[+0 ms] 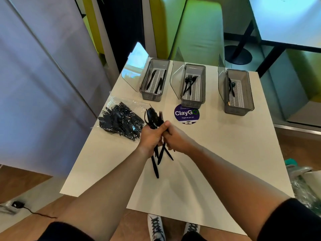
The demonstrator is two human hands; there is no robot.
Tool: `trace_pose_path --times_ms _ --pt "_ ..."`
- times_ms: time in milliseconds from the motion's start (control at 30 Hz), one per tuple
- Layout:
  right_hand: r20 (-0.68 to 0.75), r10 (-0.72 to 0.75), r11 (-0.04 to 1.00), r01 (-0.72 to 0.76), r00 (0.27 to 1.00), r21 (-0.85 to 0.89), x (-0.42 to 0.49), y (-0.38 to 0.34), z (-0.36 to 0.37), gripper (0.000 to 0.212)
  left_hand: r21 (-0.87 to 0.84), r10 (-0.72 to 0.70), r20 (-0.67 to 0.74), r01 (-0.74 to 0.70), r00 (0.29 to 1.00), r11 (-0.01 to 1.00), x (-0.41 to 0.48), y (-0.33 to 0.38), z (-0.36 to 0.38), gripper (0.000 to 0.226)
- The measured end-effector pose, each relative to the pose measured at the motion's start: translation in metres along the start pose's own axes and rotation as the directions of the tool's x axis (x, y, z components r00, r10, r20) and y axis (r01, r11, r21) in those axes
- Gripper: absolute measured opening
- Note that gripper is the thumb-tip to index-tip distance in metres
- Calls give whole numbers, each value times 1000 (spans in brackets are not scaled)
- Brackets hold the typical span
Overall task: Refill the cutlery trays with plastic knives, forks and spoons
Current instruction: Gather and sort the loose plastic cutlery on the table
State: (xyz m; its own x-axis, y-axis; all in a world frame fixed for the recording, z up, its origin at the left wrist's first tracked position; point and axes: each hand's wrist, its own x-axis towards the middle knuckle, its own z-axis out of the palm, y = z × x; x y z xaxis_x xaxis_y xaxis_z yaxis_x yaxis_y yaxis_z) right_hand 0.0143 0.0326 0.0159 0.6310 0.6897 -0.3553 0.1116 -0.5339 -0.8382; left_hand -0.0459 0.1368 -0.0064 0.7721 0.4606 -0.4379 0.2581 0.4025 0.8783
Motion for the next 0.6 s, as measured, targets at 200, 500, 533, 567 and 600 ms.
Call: trace_pose_path --times_ms 200,500,533,567,600 --pt "111 -25 995 35 994 -95 -2 -8 12 23 77 -25 -186 40 982 996 0 -3 -12 22" --pt "197 -21 998 32 980 -53 -3 -22 33 25 -29 43 -463 -63 885 998 8 -4 -32 24" --pt "197 -32 997 44 980 -57 -2 -23 36 26 -23 53 -452 -71 891 997 8 -4 -34 30" --pt "203 -36 997 49 978 -58 -2 -24 38 26 -11 64 -433 -76 899 997 9 -4 -36 32" --pt "215 -38 998 48 976 -41 -2 -23 39 25 1 70 -415 -77 907 997 9 -4 -38 29"
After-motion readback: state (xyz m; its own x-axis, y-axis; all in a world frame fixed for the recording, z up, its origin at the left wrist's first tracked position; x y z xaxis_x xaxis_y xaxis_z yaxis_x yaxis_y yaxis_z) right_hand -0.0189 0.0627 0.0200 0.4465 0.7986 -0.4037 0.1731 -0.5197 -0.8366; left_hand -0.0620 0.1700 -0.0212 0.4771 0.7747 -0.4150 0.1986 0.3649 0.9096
